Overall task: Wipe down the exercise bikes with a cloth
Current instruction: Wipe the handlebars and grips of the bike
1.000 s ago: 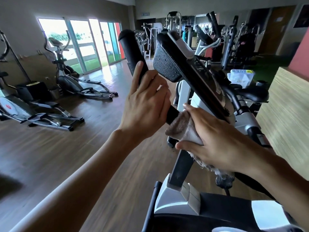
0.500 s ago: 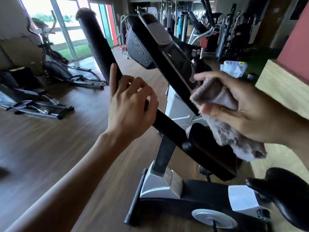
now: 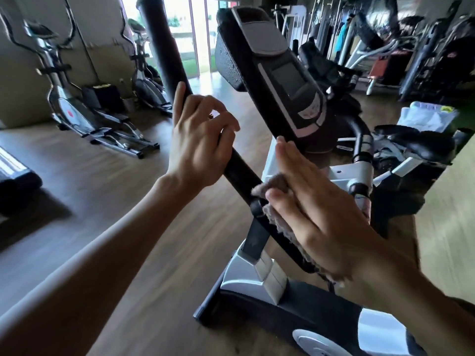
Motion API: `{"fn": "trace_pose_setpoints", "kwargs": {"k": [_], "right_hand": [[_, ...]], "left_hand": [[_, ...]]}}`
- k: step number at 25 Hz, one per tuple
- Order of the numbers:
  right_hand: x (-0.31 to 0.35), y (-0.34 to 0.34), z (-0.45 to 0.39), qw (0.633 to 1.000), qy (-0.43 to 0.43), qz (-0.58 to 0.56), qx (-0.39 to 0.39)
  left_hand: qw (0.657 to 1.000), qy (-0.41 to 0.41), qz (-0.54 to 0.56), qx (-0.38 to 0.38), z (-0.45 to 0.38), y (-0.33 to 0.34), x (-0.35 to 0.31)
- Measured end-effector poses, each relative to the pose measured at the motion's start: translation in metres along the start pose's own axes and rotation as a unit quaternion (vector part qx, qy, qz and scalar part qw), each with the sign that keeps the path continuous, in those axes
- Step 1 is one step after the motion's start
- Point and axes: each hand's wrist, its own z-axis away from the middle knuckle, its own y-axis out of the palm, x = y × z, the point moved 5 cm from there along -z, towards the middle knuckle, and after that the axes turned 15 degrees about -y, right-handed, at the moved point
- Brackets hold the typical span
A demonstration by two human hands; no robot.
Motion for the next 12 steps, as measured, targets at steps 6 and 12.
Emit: {"fn": "trace_pose_setpoints", "kwargs": {"k": [6,12], "right_hand": [[0.006,0.007,0.000,0.999,-0.042,0.013,-0.028],[0.002,0.007,-0.023,0.999,-0.033,0.040,-0.014]], "left_hand": [[1.000,0.005,-0.020,0.018,0.000,-0.003,0.002],[1.000,-0.010,-0.005,0.004,0.001,0.000,0.000]]}}
